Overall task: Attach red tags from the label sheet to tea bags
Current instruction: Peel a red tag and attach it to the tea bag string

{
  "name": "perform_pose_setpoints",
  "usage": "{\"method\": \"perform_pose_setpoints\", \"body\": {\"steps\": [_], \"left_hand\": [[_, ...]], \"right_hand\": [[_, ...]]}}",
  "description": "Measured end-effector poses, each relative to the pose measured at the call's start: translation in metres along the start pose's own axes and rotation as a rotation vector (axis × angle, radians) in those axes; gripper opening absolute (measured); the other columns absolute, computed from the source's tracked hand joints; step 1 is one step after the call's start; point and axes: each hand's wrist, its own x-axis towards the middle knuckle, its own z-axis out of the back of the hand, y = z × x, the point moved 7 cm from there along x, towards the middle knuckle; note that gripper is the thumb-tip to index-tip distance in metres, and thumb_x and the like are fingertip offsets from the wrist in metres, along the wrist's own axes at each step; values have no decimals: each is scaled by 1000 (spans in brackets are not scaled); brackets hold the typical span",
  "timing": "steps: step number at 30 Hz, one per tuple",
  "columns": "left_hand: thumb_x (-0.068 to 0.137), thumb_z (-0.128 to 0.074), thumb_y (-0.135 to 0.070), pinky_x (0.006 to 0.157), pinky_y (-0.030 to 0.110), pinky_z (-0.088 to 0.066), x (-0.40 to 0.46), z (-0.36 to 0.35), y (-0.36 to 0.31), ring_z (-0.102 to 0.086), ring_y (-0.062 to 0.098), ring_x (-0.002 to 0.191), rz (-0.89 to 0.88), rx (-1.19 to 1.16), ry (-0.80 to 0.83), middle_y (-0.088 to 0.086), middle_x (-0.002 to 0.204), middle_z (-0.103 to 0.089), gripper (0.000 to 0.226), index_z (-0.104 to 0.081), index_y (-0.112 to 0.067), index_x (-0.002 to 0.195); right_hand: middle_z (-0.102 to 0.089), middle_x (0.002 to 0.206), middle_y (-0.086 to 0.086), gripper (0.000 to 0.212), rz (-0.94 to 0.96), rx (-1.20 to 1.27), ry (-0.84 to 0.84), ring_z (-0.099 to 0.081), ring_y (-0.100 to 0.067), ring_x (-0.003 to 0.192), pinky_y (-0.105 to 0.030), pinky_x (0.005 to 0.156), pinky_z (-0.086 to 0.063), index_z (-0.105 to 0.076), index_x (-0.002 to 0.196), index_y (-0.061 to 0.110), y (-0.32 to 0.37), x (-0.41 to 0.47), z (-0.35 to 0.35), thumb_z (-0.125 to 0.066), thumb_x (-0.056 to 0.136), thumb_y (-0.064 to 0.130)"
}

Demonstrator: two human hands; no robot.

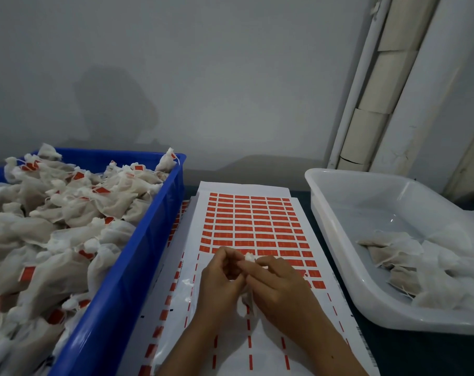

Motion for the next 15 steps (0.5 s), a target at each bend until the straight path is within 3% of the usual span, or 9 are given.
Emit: {"method": "perform_pose_setpoints", "body": {"steps": [4,9,13,15], "left_hand": [[75,-74,-15,66,7,-50,1,-1,0,-64,4,78,1,3,15,-15,84,-64,25,-54,-26,86],[74,-75,-19,71,11,-52,1,-3,-3,-64,8,80,-17,2,15,-15,88,-65,27,-55,-27,90],[74,-75,-18,74,12,-52,2,-5,-5,-64,7,84,-37,22,36,-19,88,-63,27,-55,-28,89],[74,-75,-18,74,12,-52,1,-6,-6,-63,6,85,-47,28,43,-22,87,-63,27,-56,-29,89]], "right_hand": [[-73,85,4,29,-61,24,-25,-68,-10,76,-23,77,-53,-73,84,16,-5,0,2,-80,61,31],[-72,77,1,23,-218,119,-94,-69,-11,67,-25,71,-56,-71,83,10,-16,-6,1,-64,72,30],[-72,74,1,50,-310,167,-189,-68,-8,62,-15,71,-50,-70,80,10,-25,-9,3,-36,92,45],[-72,73,0,51,-322,175,-224,-68,-8,61,-15,70,-50,-69,81,10,-26,-10,4,-36,92,46]]}}
